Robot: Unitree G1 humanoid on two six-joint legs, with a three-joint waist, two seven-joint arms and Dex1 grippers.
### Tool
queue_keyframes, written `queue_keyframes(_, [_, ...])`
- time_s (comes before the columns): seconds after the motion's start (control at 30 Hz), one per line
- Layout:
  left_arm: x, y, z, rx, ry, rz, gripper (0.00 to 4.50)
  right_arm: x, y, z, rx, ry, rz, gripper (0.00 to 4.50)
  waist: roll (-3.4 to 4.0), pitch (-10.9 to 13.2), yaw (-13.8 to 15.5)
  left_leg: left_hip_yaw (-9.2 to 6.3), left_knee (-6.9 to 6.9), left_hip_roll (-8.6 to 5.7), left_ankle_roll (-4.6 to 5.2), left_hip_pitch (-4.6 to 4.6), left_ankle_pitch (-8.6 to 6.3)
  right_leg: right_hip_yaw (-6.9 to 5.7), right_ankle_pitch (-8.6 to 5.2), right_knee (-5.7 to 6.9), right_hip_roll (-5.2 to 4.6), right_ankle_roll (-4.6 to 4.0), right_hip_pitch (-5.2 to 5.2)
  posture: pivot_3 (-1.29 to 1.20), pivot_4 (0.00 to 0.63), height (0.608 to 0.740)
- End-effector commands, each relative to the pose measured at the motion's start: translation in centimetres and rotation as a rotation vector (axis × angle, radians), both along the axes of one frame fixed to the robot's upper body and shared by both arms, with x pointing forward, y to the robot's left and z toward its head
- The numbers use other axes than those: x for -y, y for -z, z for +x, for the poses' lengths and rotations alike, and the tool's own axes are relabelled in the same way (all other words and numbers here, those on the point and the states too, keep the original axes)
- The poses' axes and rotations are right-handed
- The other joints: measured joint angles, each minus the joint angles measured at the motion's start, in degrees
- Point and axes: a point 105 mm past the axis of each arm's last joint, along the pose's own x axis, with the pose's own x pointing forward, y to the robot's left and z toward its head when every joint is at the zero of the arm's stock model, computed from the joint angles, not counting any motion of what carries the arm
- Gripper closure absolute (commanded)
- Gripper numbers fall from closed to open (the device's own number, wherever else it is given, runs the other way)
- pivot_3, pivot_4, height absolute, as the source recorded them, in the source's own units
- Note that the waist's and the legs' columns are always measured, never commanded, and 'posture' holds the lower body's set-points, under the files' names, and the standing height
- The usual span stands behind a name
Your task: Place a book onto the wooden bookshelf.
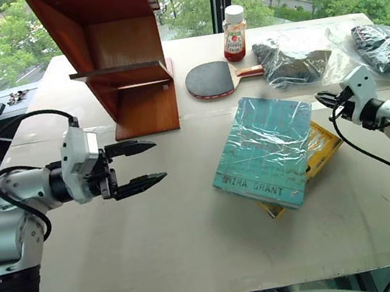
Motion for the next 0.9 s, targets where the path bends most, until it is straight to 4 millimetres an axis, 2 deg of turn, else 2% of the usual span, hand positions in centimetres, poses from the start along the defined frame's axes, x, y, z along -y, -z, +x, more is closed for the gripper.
queue_keyframes(0.03, [0.2, -0.7, -0.1, 0.032, 0.009, -0.007, 0.84, -0.6, -0.9, 0.2, 0.044, -0.042, 0.006, 4.45, 0.0, 0.0, 0.02, -0.01, -0.03, 0.0, 0.0, 0.0, 0.0, 0.0, 0.0, 0.0, 0.0, 0.0, 0.0, 0.0, 0.15, 0.74])
queue_keyframes(0.43, [-1.1, 0.4, -0.5, -0.021, -0.033, 0.014, 0.84, -4.6, 0.3, -1.5, 0.011, -0.264, 0.058, 4.45, 0.01, 0.01, 0.04, -0.03, -0.12, 0.0, 0.0, 0.02, 0.0, -0.01, 0.01, 0.0, -0.01, 0.0, -0.01, 0.0, 0.15, 0.74])
queue_keyframes(0.7, [-1.9, 1.5, -1.5, -0.097, -0.01, 0.057, 0.84, -5.9, 0.6, -1.8, 0.002, -0.307, 0.071, 4.45, 0.03, 0.02, 0.01, -0.02, -0.12, 0.0, 0.0, 0.04, 0.0, -0.01, 0.01, 0.01, -0.01, 0.0, -0.01, 0.0, 0.15, 0.74])
queue_keyframes(0.9, [-2.3, 2.0, -1.5, -0.11, -0.013, 0.064, 0.84, -6.1, 1.3, -2.3, -0.005, -0.321, 0.058, 4.45, 0.04, 0.02, 0.11, -0.02, -0.12, 0.0, 0.0, 0.04, 0.0, -0.02, 0.01, 0.01, -0.02, -0.01, -0.01, 0.0, 0.15, 0.74])
